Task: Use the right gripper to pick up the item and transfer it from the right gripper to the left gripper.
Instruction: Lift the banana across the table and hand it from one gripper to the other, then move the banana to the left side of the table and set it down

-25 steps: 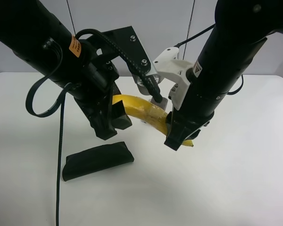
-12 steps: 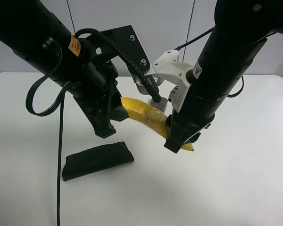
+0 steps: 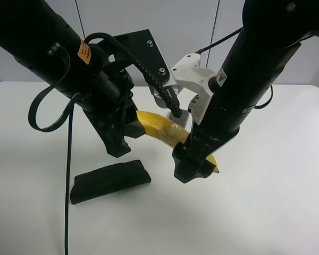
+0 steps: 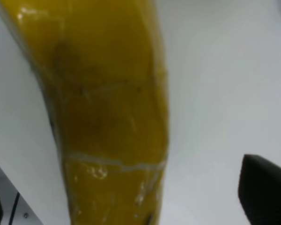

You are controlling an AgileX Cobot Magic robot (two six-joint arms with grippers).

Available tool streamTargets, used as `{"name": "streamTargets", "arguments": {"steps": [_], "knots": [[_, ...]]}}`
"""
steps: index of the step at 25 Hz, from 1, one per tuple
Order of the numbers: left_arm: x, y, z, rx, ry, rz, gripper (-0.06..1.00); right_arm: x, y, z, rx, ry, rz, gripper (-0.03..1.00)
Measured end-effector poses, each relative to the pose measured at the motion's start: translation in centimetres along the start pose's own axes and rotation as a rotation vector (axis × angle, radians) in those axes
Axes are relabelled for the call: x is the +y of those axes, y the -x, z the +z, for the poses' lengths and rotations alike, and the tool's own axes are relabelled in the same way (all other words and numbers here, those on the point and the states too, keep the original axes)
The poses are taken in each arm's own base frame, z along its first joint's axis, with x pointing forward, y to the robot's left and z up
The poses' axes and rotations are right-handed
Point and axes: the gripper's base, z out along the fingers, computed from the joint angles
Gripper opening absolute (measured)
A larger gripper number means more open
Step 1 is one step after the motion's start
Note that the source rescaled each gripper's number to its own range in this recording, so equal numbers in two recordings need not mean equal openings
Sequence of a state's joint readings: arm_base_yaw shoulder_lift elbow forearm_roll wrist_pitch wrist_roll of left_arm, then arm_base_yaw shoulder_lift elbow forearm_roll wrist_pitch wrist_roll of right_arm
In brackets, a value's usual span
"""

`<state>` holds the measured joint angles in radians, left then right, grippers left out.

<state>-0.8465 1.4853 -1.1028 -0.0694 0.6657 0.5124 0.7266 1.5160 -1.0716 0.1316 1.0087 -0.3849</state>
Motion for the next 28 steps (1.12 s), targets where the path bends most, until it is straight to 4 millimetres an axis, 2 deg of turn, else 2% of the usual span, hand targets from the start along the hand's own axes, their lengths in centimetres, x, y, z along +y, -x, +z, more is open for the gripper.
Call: {"name": "streamTargets", "arguments": {"steps": [4, 11, 20, 25, 28], "knots": [[0.0, 0.0, 0.0, 0.0, 0.0, 0.0, 0.02, 0.3, -0.9, -0.9, 0.053, 0.008, -0.003, 1.0], [0.0, 0.0, 0.0, 0.0, 0.0, 0.0, 0.02, 0.9, -2.6, -3.5, 0.079, -0.017, 0.013, 1.0], [0.0, 0.0, 0.0, 0.003, -0.002, -0.001, 0.02, 2.0, -4.9, -8.5, -0.081, -0.08, 0.106, 1.0], [-0.1, -0.2, 0.0, 0.022, -0.013, 0.0, 0.02, 3.4, -7.4, -11.7, -0.22, -0.098, 0.141, 1.0], [-0.1, -0.2, 0.0, 0.027, -0.015, 0.0, 0.02, 4.2, -10.0, -11.8, -0.251, -0.102, 0.142, 1.0]]}}
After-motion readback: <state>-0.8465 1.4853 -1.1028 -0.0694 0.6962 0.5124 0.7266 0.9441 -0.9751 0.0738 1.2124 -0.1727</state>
